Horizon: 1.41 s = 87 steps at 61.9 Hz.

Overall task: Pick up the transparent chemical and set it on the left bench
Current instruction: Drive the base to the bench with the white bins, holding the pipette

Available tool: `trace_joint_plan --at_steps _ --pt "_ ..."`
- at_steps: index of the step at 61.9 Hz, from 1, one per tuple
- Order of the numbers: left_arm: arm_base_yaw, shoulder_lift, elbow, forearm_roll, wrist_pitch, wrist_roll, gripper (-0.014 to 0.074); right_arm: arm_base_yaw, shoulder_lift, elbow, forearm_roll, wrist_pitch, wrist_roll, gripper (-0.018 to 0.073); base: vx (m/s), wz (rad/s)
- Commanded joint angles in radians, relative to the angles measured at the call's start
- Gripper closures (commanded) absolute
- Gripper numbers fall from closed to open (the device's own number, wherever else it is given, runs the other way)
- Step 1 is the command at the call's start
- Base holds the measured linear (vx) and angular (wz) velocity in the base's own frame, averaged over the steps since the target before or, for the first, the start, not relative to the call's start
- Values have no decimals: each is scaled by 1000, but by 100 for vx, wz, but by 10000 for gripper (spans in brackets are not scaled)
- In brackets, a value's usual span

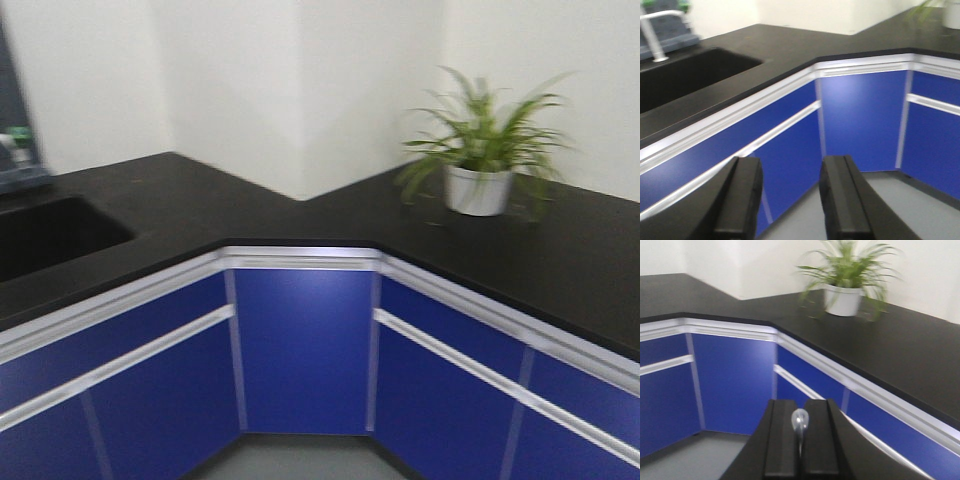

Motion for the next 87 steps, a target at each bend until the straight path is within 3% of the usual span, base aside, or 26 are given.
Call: trace_joint_plan --at_steps 1,60,87 --pt "-2 -19 16 -1 -78 -8 600 -4 4 -30 -13 -69 -1 567 -2 84" --pt "-2 -19 16 -1 -78 -8 600 -4 4 -30 -13 -60 -1 567 15 79" --pt "-2 -19 16 -1 -78 -8 600 -4 4 -30 -13 -60 -1 567 31 48"
